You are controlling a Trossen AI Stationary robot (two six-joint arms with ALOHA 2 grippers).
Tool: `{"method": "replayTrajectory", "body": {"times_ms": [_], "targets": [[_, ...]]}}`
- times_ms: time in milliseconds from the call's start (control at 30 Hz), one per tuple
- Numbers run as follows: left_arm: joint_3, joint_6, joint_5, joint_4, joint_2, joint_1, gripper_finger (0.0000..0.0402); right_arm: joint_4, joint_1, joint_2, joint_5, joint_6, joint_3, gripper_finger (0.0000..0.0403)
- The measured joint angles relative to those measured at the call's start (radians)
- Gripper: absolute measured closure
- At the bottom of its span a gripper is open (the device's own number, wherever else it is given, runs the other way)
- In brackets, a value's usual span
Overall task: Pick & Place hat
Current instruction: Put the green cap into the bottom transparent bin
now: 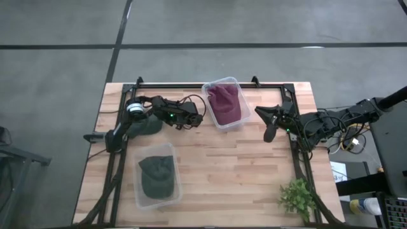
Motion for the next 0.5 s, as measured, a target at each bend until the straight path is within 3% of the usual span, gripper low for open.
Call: {"method": "replayTrajectory", "body": {"times_ms": [500], "targets": [[0.0, 0.171, -0.036, -0.002, 0.0, 0.011, 0.0271, 0.002, 0.0, 0.0, 0.0, 0.0, 0.0, 0.036]]}}
